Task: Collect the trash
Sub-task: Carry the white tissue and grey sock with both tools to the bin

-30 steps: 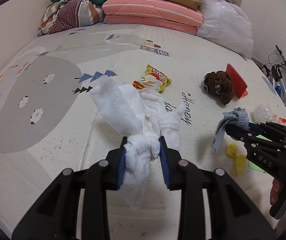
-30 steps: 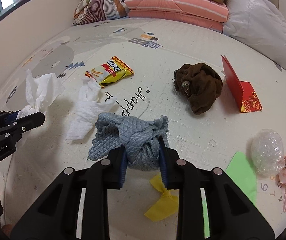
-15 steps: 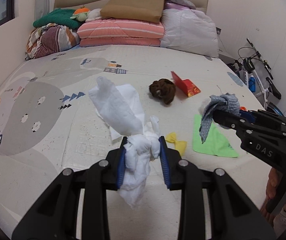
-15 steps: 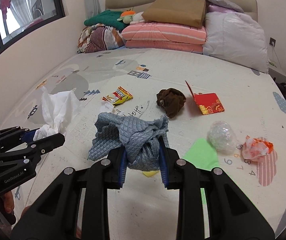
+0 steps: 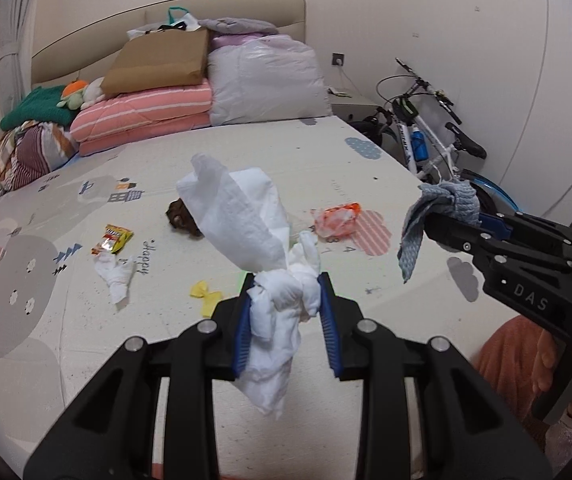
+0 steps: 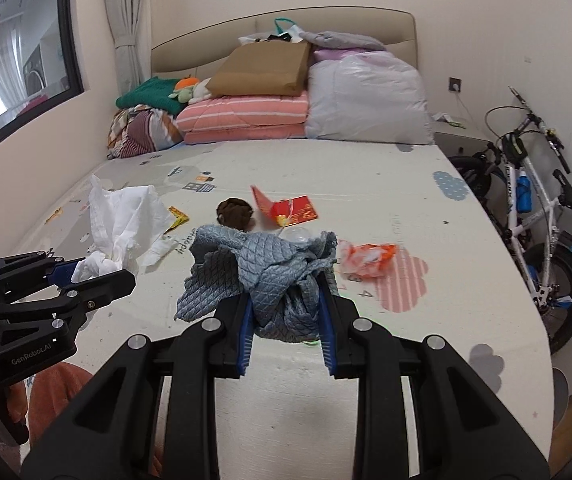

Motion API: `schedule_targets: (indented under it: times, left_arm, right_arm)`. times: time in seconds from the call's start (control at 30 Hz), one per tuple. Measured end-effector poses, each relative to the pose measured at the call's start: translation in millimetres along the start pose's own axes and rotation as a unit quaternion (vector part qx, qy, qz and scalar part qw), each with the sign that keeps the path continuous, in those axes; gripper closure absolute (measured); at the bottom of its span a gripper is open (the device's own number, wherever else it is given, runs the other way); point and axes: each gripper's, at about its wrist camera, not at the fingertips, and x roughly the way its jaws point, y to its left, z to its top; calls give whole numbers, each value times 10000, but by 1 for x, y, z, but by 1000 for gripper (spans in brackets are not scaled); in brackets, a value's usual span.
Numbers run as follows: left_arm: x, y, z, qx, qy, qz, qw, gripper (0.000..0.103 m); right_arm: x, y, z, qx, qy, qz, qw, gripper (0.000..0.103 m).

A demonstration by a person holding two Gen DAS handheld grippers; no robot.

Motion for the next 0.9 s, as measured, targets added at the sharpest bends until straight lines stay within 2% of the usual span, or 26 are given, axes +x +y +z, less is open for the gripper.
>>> schedule_targets:
  times: [0.23,0.47,0.67,0.9]
  left_arm:
    - [0,-80,18,541,-86,-433,9976,72]
    - [11,-171,38,1150,-172,-940,9888,72]
    - [30,-240,50,1554,-78,-1441,9773,72]
    - [65,-323,54,2064,113,-1964,9585,72]
  right_arm:
    - [-67,-66,-20,269,-220,-601,9976,77]
    - [-119,-138,-51,777,-359,-1252,9884,77]
    - [-158,-206,-79,1317,-446,-1862,9726,77]
    - [-186,-278,-114,1895,-497,-2526,9475,77]
